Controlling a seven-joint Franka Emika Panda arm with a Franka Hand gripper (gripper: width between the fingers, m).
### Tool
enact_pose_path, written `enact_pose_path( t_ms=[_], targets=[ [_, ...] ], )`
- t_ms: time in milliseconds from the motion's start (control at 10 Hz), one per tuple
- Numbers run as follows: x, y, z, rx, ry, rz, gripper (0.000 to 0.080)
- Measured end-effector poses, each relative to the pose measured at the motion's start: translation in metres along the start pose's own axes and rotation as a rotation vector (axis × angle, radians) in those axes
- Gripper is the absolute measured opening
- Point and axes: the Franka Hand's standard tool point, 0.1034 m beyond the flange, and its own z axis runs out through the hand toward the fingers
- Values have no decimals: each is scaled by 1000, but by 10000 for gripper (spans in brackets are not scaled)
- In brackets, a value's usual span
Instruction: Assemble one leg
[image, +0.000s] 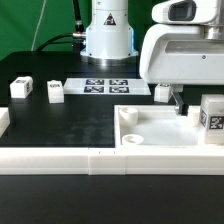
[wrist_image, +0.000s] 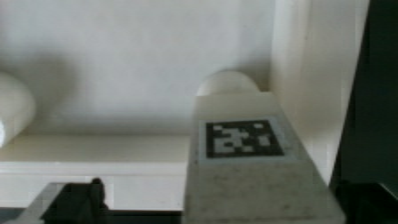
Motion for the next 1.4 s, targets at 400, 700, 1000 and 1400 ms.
enact_pose_path(
  t_ms=[400, 700, 1000, 1400],
  targets=[
    [0, 0, 0, 0, -1, 23, 318],
    [-2, -1, 2, 14, -4, 254, 291],
    [-4, -7, 3, 14, -3, 588, 291],
    [-5, -4, 2, 22, -17, 993, 291]
  ],
)
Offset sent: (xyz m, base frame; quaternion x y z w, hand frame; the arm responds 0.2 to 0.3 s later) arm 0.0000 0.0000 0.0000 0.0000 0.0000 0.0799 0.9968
